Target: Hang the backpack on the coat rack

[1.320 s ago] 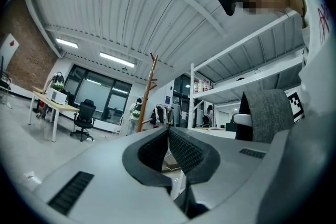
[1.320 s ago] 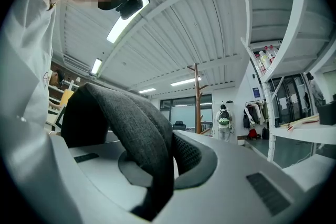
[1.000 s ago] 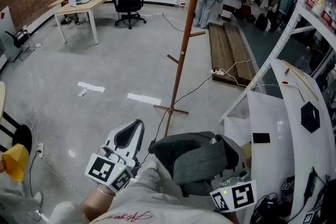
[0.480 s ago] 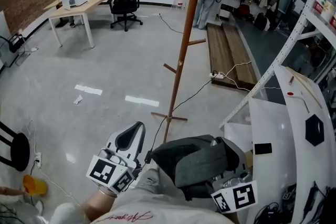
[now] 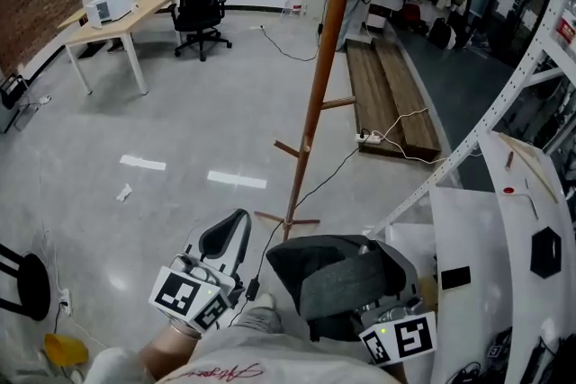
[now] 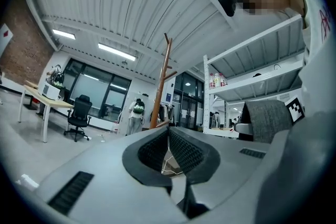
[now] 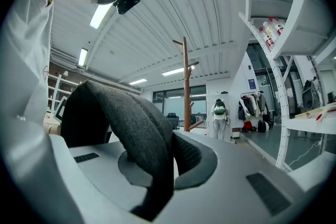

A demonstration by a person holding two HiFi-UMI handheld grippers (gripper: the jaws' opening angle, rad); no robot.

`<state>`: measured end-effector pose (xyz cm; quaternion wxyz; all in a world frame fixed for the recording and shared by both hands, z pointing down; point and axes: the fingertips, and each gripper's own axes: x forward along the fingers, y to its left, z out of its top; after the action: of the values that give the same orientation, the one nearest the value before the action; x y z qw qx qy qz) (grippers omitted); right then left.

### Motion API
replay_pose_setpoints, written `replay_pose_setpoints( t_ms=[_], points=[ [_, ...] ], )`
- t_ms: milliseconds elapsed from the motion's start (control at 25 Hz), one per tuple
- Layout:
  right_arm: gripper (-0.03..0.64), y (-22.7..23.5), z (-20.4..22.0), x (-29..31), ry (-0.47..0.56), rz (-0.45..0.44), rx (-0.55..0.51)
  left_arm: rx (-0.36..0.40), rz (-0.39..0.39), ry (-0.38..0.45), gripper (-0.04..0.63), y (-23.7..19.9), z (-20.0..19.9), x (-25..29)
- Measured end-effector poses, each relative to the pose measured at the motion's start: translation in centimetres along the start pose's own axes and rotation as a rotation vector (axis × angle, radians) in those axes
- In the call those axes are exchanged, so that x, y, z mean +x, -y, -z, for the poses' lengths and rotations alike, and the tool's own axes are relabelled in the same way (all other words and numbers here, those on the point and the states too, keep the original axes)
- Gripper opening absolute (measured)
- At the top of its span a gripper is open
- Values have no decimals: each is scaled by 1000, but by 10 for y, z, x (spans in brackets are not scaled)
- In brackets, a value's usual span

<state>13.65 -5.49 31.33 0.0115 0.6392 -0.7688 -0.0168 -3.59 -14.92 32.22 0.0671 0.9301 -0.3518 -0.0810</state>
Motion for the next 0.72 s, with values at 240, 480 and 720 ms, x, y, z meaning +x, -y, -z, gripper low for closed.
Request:
replay_pose_setpoints(
  t_ms=[240, 480, 720],
  points=[
    [34, 22, 7, 49, -7, 53, -3, 0, 19, -15, 21, -32, 2, 37],
    [34, 41, 12, 96, -17, 100, -12, 0, 41, -28, 21, -54, 2, 65],
    [34, 57, 16, 131, -30, 120, -10, -22, 39, -34, 21, -59, 6, 82]
  ],
)
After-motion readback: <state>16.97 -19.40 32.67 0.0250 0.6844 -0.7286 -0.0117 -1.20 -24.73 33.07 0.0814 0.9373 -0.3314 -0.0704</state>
